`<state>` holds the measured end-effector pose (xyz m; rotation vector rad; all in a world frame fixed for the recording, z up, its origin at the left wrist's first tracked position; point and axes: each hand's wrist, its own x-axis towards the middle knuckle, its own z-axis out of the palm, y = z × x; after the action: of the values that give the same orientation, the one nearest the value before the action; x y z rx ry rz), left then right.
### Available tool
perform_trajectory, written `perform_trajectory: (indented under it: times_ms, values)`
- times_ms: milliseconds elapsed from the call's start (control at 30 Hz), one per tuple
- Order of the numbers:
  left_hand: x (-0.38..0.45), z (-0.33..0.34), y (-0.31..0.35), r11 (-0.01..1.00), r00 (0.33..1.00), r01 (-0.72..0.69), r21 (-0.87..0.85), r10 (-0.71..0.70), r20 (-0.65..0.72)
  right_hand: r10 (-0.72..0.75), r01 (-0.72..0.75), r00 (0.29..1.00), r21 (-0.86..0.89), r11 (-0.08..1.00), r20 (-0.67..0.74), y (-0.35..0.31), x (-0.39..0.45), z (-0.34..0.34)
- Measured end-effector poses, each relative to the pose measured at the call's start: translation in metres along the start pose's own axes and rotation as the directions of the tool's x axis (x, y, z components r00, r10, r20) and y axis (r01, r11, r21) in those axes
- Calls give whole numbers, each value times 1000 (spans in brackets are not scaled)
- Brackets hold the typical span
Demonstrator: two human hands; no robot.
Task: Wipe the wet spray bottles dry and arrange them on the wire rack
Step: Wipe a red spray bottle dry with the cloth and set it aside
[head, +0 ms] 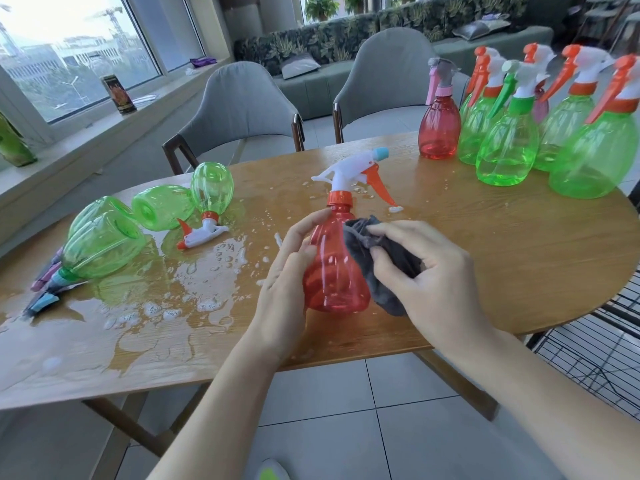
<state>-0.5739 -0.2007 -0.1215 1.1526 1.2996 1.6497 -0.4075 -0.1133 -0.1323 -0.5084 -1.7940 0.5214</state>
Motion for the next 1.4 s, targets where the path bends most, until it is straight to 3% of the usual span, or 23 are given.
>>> perform_trajectory:
  times_ms: [367, 600, 667, 800, 967, 1167, 1400]
  values:
    - [-1, 1, 4, 1000, 999, 4, -6, -4, 38, -52, 50, 995, 23, 998, 89, 0, -2, -8]
    - [1, 7, 13, 982, 996, 30, -184, -44, -75, -317, 323, 921, 11, 946, 226, -7, -14, -7]
    - [1, 8, 15, 971, 994, 42, -236, -66, -91, -334, 343, 916, -2, 939, 223, -5, -15, -9]
    - [2, 7, 17, 959, 992, 39, -280, -70, -101, -221, 222, 962, 12, 975, 163, -1, -13, -15]
    - [2, -3, 18, 957, 997, 76, -281, -70, 33, -74, 60, 994, 165, 985, 81, -3, -7, -15]
    - [-3, -8, 14, 948, 969, 162, -274, -100, 228, 271, -243, 963, 454, 857, 4, -8, 1, -6]
    - [-2, 1, 15, 935, 976, 168, -314, -111, 190, 285, -268, 958, 443, 856, 29, -8, 2, -7]
